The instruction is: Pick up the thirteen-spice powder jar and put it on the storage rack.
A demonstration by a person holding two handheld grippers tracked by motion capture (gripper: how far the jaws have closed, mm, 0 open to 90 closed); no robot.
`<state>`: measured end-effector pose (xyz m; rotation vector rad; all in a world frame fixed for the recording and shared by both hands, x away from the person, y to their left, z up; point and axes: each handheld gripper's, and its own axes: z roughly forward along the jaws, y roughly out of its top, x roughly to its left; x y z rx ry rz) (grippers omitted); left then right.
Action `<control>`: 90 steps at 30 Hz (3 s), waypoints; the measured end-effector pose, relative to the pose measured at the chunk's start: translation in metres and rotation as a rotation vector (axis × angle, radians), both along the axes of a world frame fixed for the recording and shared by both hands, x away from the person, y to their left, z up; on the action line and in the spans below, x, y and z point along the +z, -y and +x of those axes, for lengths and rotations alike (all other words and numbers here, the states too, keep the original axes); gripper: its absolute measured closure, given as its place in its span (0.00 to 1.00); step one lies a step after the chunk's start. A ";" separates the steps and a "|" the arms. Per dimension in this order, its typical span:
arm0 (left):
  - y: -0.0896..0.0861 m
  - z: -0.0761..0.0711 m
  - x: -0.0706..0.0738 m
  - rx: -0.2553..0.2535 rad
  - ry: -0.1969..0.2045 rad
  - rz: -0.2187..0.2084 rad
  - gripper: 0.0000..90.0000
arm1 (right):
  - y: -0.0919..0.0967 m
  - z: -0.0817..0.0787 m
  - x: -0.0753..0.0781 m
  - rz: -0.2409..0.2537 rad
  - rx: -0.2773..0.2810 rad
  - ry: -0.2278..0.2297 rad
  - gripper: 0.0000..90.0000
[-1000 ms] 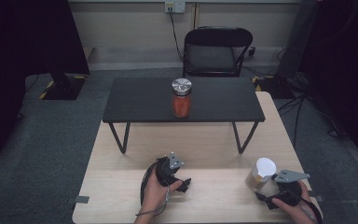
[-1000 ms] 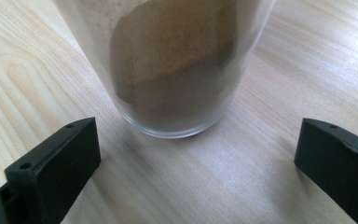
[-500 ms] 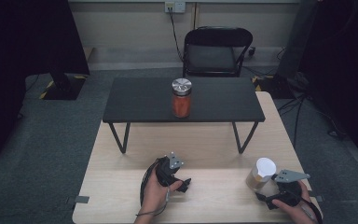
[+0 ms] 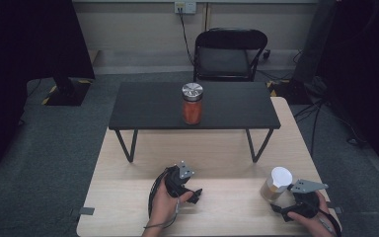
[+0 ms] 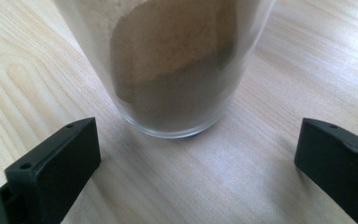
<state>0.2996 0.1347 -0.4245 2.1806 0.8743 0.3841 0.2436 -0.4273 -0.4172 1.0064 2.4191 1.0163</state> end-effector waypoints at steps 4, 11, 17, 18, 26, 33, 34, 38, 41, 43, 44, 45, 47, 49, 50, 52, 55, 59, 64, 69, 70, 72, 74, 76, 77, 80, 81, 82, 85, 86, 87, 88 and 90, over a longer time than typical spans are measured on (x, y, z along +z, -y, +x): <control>0.000 0.000 0.000 0.000 0.000 0.001 0.00 | 0.000 0.000 0.000 0.004 -0.001 0.000 0.00; 0.000 0.000 0.000 0.000 0.000 0.000 0.00 | 0.000 0.000 0.002 0.008 -0.003 -0.003 0.01; 0.000 0.000 0.000 0.000 0.000 0.000 0.00 | 0.000 -0.004 0.009 0.033 -0.001 0.020 0.01; 0.000 0.000 0.000 0.000 0.000 0.000 0.00 | 0.001 -0.004 0.011 0.037 0.001 0.023 0.01; 0.000 0.000 0.000 0.000 0.000 0.000 0.00 | -0.002 -0.002 0.020 0.067 0.007 0.047 0.01; 0.000 0.000 0.000 0.000 0.000 0.000 0.00 | -0.005 0.000 0.023 0.099 0.007 0.067 0.04; 0.000 0.000 0.000 0.000 0.000 0.000 0.00 | -0.005 0.001 0.023 0.103 0.012 0.071 0.06; 0.000 0.000 0.000 0.000 0.000 0.000 0.00 | -0.002 0.002 0.020 0.137 0.017 0.083 0.13; 0.000 0.000 0.000 0.000 0.000 0.000 0.00 | 0.000 0.002 0.016 0.167 0.013 0.091 0.17; 0.000 0.000 0.000 0.000 0.000 0.000 0.00 | 0.002 0.003 0.014 0.185 0.014 0.093 0.20; 0.000 0.000 0.000 0.000 0.000 0.000 0.00 | 0.003 0.003 0.012 0.194 0.017 0.094 0.22; 0.000 0.000 0.000 0.000 0.000 0.000 0.00 | 0.003 0.003 0.011 0.202 0.016 0.098 0.23; 0.000 0.000 0.000 0.000 0.000 0.000 0.00 | 0.005 0.002 0.009 0.220 0.017 0.105 0.26; 0.000 0.000 0.000 0.000 0.000 0.000 0.00 | 0.005 0.003 0.008 0.227 0.021 0.105 0.28; 0.000 0.000 0.000 0.000 0.000 0.000 0.00 | 0.006 0.003 0.007 0.232 0.026 0.107 0.30; 0.000 0.000 0.000 0.000 0.000 0.000 0.00 | 0.006 0.003 0.006 0.238 0.028 0.113 0.31; 0.000 0.000 0.000 0.000 0.000 0.000 0.00 | 0.006 0.001 0.005 0.236 0.026 0.125 0.32; 0.000 0.000 0.000 0.000 0.000 0.001 0.00 | 0.003 -0.001 0.006 0.217 0.029 0.143 0.33; 0.000 0.000 0.000 0.000 0.000 0.000 0.00 | 0.000 -0.003 0.009 0.192 0.028 0.155 0.34; 0.000 0.000 0.000 0.000 0.000 0.001 0.00 | -0.002 -0.003 0.012 0.183 0.036 0.153 0.34; 0.000 0.000 0.000 0.000 0.000 0.000 0.00 | -0.002 -0.002 0.013 0.181 0.039 0.151 0.34; 0.000 0.000 0.000 0.000 0.000 0.001 0.00 | -0.004 -0.001 0.016 0.171 0.051 0.149 0.34; 0.000 0.000 0.000 0.000 0.000 0.000 0.00 | -0.005 -0.001 0.019 0.162 0.058 0.150 0.34; 0.000 0.000 0.000 0.000 0.000 0.000 0.00 | -0.006 0.000 0.022 0.159 0.068 0.152 0.34; 0.000 0.000 0.000 0.000 0.000 0.000 0.00 | -0.007 0.000 0.023 0.159 0.073 0.151 0.34; 0.000 0.000 0.000 0.000 0.000 0.000 0.00 | -0.007 0.002 0.028 0.168 0.086 0.146 0.34; 0.000 0.000 0.000 0.000 0.000 0.000 0.00 | -0.008 0.002 0.030 0.168 0.091 0.147 0.34; 0.000 0.000 0.000 0.000 0.000 0.000 0.00 | -0.009 0.003 0.032 0.164 0.095 0.145 0.34; 0.000 0.000 0.000 0.000 0.000 0.000 0.00 | -0.010 0.006 0.037 0.171 0.109 0.138 0.34; 0.000 0.000 0.000 0.000 0.000 0.000 0.00 | -0.009 0.008 0.039 0.179 0.113 0.134 0.34; 0.000 0.000 0.000 0.000 0.000 0.001 0.00 | -0.010 0.009 0.041 0.185 0.117 0.130 0.34; 0.000 0.000 0.000 0.000 0.000 0.000 0.00 | -0.010 0.009 0.043 0.185 0.121 0.130 0.34; 0.000 0.000 0.000 0.000 0.000 0.000 0.00 | -0.011 0.011 0.048 0.182 0.128 0.132 0.34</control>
